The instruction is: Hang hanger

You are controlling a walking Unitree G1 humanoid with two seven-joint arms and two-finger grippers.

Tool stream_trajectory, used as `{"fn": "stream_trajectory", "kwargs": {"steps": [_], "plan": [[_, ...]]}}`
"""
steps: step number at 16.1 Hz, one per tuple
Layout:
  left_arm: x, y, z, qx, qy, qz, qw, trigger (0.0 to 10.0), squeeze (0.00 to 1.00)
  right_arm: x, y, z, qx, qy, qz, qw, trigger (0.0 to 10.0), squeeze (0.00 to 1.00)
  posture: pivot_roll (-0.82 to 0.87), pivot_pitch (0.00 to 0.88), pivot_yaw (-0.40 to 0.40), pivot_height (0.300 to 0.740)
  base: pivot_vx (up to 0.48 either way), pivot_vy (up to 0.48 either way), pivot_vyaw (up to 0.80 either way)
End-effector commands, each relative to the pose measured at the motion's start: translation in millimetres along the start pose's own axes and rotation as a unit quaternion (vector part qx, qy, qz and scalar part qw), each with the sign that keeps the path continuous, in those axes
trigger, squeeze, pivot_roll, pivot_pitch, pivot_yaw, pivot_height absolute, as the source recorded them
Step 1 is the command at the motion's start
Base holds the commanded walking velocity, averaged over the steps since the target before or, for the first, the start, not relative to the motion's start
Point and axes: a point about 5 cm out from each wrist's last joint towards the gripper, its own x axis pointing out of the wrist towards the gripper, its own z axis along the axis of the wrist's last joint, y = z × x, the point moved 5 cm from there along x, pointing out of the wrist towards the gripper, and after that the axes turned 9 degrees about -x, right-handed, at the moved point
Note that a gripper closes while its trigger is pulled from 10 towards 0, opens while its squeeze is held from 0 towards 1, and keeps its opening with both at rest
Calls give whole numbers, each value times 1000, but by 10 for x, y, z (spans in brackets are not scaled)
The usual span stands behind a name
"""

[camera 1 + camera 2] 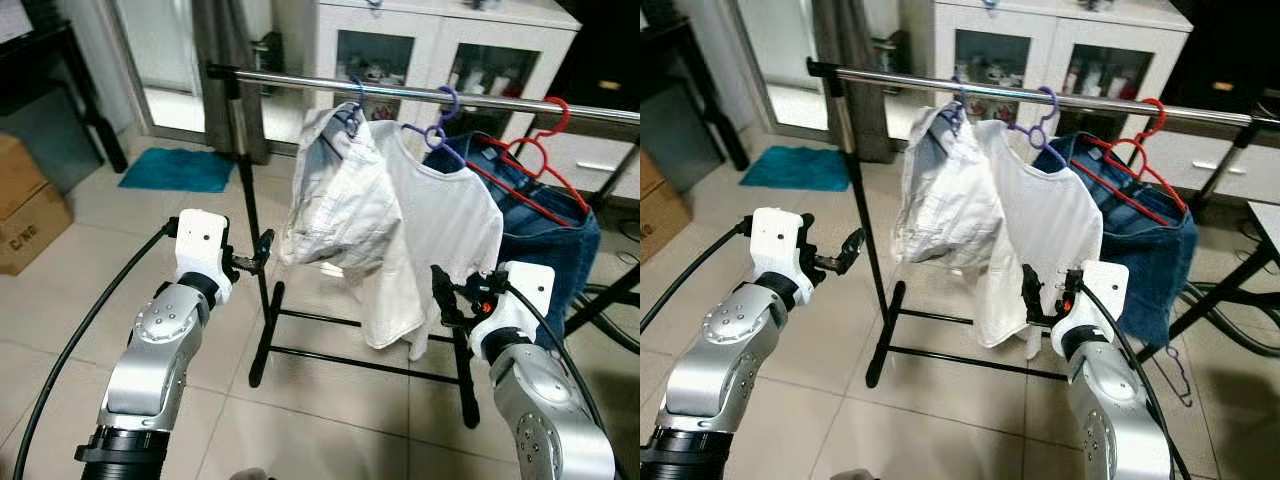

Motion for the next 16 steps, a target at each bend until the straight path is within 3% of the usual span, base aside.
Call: {"fn": "stream_trajectory", "kwargs": {"steps": [1,7,9,11,13,16], "plan": [[42,-59,55,-10,-9,-11,1000,10000,114,-11,-83,34,5,-1,-16,1000,10000,1000,31,0,9,740,0,0,0],[69,-147,30,-14,-1,-39,999,10000,133,-104,-152,-5,-2,5,-37,999,10000,1000,3,0,33,740,0,0,0],[103,-176,70,-10,-3,-50,999,10000,137,-94,-266,21,-16,2,-80,997,10000,1000,-1,0,34,740,0,0,641],[127,-157,80,-8,-5,-46,999,10000,141,-62,-269,55,-14,-5,-80,997,10000,1000,10,0,32,740,240,0,800],[137,-173,110,-7,-8,-51,999,10000,137,-23,-291,105,-3,-15,-88,996,10000,1000,11,0,27,740,259,0,0],[172,-178,126,-7,-11,-55,998,10000,141,41,-187,211,-14,-30,-57,998,10000,1000,8,0,26,740,277,0,0]]}}
